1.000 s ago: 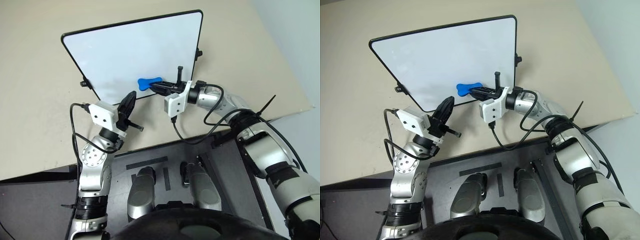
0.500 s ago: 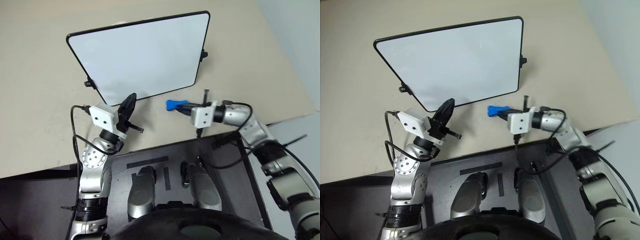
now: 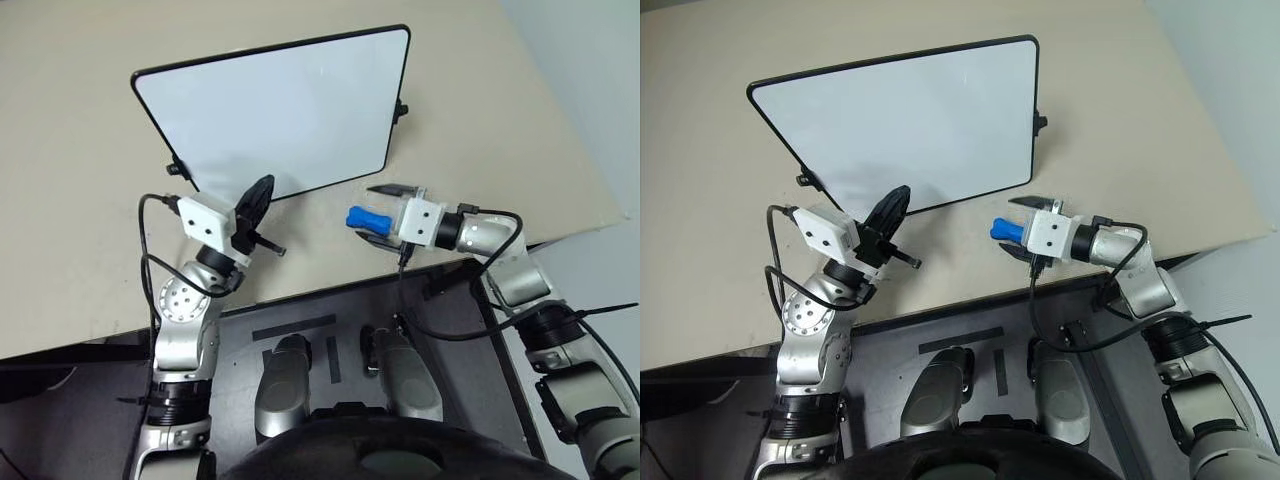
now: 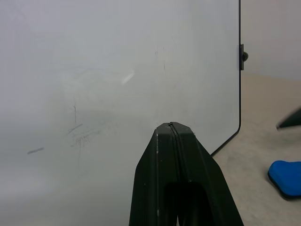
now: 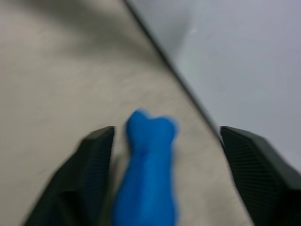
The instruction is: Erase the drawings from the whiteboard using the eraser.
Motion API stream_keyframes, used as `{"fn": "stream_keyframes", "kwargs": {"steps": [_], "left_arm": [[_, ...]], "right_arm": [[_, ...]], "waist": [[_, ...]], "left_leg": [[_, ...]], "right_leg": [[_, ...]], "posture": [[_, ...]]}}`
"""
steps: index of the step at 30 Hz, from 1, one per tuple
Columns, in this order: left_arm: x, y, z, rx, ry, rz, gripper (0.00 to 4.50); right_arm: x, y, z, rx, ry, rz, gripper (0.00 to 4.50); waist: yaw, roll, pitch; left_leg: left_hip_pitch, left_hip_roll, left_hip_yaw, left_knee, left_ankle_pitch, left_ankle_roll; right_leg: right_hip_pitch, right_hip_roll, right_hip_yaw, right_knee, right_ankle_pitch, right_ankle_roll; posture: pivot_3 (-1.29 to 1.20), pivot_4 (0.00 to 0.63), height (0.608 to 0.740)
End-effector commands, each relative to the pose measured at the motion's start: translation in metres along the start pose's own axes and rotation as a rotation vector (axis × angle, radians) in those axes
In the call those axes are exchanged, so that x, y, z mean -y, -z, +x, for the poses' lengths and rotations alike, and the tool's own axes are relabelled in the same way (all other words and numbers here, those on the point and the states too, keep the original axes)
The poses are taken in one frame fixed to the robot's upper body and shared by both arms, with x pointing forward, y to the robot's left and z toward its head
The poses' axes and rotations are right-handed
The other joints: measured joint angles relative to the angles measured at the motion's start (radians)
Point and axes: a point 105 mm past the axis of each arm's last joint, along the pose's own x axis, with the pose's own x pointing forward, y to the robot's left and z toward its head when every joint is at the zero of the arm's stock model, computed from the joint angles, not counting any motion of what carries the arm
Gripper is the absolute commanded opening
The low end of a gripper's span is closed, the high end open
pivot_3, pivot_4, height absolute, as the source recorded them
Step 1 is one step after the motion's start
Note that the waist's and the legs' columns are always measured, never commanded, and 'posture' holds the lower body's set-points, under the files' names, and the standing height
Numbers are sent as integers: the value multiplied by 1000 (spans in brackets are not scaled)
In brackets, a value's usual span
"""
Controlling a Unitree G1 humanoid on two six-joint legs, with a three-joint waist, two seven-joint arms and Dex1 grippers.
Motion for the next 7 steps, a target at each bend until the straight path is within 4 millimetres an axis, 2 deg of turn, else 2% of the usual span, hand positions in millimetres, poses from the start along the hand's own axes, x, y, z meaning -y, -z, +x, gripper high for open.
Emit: {"fn": "stream_keyframes", "kwargs": {"steps": [1, 7], "left_arm": [[-2, -11, -4, 25, 2, 17, 0], [-2, -10, -14, -11, 12, 12, 0]], "right_arm": [[14, -17, -10, 78, 100, 1, 4288], [13, -23, -13, 107, 147, 44, 4288]], "waist": [[0, 0, 0], [1, 0, 0]], "left_leg": [[0, 0, 0, 0, 0, 0], [-1, 0, 0, -1, -2, 0]], "right_leg": [[0, 0, 0, 0, 0, 0], [0, 0, 0, -2, -2, 1]], "posture": [[0, 150, 740], [0, 150, 740]]}}
